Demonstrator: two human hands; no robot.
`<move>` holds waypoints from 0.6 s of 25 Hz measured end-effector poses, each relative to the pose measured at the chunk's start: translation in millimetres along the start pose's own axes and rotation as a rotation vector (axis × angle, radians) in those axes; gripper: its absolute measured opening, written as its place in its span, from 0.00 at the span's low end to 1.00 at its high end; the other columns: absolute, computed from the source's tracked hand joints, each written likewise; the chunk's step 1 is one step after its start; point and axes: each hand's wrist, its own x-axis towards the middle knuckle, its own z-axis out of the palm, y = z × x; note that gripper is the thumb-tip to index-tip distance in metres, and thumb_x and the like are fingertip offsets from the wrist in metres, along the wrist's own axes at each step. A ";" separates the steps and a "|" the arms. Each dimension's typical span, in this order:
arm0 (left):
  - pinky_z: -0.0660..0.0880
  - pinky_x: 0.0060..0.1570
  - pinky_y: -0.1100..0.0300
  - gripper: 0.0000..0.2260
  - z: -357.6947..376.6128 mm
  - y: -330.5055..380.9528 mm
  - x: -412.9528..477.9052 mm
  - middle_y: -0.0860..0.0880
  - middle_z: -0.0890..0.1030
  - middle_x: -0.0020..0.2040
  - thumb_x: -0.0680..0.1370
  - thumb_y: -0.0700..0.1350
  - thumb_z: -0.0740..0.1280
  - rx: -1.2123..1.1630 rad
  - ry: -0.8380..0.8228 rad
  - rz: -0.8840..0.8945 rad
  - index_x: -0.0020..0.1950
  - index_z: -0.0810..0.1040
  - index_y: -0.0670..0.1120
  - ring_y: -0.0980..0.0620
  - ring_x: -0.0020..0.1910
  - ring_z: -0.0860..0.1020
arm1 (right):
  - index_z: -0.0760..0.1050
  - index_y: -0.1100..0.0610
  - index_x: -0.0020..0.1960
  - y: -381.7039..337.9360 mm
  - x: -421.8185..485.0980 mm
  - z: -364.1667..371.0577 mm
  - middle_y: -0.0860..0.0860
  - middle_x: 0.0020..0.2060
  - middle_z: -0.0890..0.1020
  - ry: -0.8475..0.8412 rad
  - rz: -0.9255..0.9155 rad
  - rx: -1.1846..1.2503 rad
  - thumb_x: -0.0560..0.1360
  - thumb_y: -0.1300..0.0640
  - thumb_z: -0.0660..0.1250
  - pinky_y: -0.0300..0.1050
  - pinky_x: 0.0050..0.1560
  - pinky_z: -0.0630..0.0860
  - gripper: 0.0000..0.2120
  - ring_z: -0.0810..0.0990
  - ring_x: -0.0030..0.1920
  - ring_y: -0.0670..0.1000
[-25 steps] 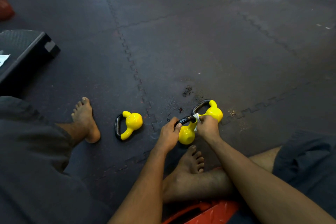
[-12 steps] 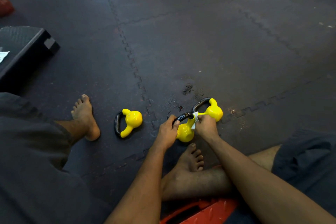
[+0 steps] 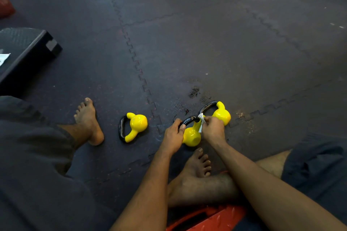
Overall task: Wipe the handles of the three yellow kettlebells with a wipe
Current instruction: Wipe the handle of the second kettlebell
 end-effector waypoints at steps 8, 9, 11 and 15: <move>0.67 0.34 0.59 0.05 -0.7 -1.1 0.0 0.47 0.76 0.39 0.82 0.47 0.58 -0.003 0.003 -0.010 0.51 0.71 0.48 0.51 0.37 0.73 | 0.82 0.60 0.43 -2.6 -2.5 -1.4 0.63 0.40 0.83 0.052 -0.040 0.052 0.77 0.57 0.61 0.48 0.36 0.69 0.12 0.80 0.42 0.64; 0.67 0.34 0.58 0.05 -0.6 -1.0 0.8 0.47 0.76 0.39 0.82 0.47 0.58 -0.001 0.012 -0.016 0.51 0.71 0.47 0.51 0.37 0.73 | 0.83 0.60 0.47 -2.9 -4.4 0.1 0.63 0.40 0.83 0.081 -0.073 0.048 0.77 0.56 0.60 0.48 0.36 0.69 0.14 0.80 0.41 0.64; 0.66 0.33 0.57 0.06 1.2 0.0 2.5 0.46 0.75 0.38 0.82 0.47 0.58 0.010 0.023 -0.018 0.52 0.71 0.46 0.50 0.37 0.73 | 0.83 0.58 0.53 0.3 -7.8 3.6 0.62 0.40 0.83 0.080 -0.121 -0.001 0.79 0.53 0.60 0.50 0.37 0.72 0.15 0.80 0.41 0.64; 0.65 0.36 0.56 0.08 2.6 2.9 4.0 0.45 0.75 0.39 0.83 0.47 0.56 0.027 0.034 -0.040 0.52 0.71 0.44 0.47 0.38 0.73 | 0.77 0.53 0.64 3.7 -14.7 7.1 0.59 0.42 0.83 -0.005 -0.184 -0.161 0.81 0.53 0.56 0.51 0.41 0.73 0.16 0.80 0.42 0.61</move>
